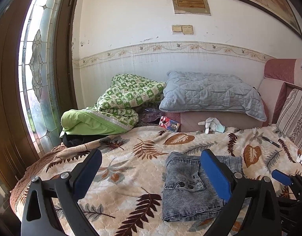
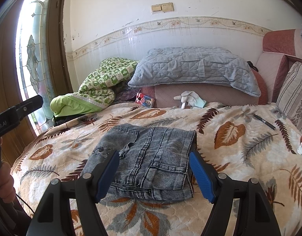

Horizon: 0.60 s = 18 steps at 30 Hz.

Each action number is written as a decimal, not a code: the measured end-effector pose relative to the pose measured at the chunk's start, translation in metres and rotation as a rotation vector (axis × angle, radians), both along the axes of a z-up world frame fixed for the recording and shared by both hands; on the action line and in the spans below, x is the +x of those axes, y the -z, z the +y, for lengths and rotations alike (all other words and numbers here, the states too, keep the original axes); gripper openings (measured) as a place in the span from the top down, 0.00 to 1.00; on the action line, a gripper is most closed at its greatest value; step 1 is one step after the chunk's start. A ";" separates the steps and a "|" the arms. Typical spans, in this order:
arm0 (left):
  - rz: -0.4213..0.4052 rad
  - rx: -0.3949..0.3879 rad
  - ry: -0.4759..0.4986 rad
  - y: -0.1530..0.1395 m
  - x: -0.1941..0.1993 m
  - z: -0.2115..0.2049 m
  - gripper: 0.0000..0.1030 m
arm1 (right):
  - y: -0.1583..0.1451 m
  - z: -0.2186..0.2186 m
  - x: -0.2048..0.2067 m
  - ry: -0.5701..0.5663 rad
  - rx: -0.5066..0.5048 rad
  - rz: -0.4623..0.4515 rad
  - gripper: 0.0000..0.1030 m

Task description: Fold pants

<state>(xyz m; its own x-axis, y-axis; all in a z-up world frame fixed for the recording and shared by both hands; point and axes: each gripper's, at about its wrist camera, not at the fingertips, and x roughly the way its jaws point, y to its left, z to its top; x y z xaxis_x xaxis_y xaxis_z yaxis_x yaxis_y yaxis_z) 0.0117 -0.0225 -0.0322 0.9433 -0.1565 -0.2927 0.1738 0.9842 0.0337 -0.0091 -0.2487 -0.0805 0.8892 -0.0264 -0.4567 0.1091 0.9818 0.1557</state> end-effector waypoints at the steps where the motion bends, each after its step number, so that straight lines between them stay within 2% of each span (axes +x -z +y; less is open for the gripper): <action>1: 0.002 -0.001 0.002 0.000 0.000 0.000 0.02 | 0.000 0.000 0.000 0.000 0.000 0.000 0.26; 18: 0.011 -0.005 0.013 0.002 0.000 0.000 0.02 | 0.002 0.007 0.001 -0.024 -0.015 -0.003 0.26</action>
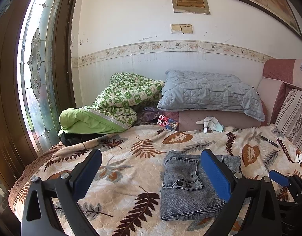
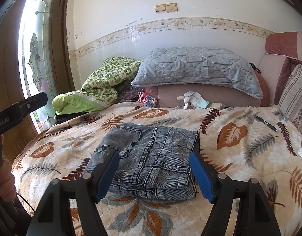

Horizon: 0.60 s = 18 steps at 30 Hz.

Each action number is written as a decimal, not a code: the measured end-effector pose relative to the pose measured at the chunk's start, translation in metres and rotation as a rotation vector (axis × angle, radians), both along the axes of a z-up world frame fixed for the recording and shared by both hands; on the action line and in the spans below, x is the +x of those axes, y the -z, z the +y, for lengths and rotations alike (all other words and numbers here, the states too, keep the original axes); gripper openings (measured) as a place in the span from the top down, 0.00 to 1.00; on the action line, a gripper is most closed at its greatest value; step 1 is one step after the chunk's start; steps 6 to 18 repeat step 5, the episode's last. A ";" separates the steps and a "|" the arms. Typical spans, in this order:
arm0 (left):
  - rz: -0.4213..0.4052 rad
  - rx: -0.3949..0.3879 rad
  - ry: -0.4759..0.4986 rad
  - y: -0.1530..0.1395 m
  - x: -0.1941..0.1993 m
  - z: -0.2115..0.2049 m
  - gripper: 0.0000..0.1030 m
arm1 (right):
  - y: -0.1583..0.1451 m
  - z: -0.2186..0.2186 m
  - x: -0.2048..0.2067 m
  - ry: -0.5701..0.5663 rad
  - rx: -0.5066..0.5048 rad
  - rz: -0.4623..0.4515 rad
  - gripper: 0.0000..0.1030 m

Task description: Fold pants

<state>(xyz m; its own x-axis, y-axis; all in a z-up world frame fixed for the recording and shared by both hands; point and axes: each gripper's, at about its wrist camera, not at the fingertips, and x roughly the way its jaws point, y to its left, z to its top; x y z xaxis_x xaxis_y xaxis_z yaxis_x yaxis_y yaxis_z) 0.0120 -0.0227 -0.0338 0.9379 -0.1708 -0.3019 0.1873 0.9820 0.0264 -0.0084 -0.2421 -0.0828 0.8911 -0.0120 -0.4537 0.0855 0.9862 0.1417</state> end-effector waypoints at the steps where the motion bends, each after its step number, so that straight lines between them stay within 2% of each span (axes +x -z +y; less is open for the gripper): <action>1: 0.000 0.003 0.000 0.001 0.000 -0.001 0.02 | 0.000 0.001 0.000 -0.001 0.000 0.000 0.26; 5: 0.026 0.006 0.024 0.004 0.004 -0.002 0.02 | 0.000 0.002 0.000 -0.001 -0.005 0.002 0.26; 18: 0.026 0.006 0.024 0.004 0.004 -0.002 0.02 | 0.000 0.002 0.000 -0.001 -0.005 0.002 0.26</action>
